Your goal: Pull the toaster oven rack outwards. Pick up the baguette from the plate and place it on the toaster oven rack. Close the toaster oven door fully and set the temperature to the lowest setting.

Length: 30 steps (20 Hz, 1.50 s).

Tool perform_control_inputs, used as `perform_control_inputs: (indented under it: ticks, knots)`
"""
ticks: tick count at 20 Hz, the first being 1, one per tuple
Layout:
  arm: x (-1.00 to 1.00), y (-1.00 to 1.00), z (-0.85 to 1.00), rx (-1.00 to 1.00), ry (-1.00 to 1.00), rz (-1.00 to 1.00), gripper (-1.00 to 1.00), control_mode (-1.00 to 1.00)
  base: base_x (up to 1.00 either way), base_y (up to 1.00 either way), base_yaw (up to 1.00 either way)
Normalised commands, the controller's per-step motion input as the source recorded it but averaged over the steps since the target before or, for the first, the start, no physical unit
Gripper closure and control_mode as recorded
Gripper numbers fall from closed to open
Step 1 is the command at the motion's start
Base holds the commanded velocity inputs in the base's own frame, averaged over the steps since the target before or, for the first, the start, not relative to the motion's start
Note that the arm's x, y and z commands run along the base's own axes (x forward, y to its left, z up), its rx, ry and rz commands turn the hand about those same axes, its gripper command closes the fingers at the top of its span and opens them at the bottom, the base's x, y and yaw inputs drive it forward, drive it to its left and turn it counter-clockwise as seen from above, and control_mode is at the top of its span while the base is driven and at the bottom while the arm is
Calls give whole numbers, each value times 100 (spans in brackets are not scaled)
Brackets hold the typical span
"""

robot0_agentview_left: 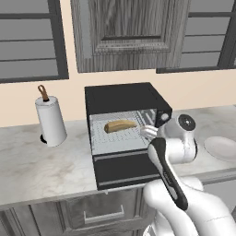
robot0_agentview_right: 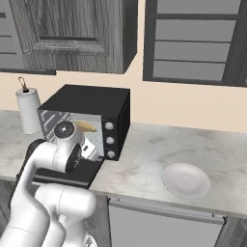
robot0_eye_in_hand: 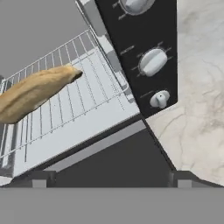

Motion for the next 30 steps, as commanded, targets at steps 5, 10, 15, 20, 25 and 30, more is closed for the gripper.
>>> perform_control_inputs:
  ticks: [5, 10, 15, 20, 25, 30]
  knots:
    - [-48, -94, -4, 0, 0, 17, -100, -100, 0, 0, 0]
    - [-7, -34, -32, 0, 12, 10, -100, -100, 0, 0, 0]
    - [-12, -14, -49, 0, 45, 8, -100, -100, 0, 0, 0]
    - [-1, -19, -54, 6, 46, 6, -100, -100, 0, 0, 0]
    - [-25, -22, -63, 30, 9, 0, -100, -100, 0, 0, 0]
    - [-22, -7, -13, 44, -2, -1, -100, -100, 0, 0, 0]
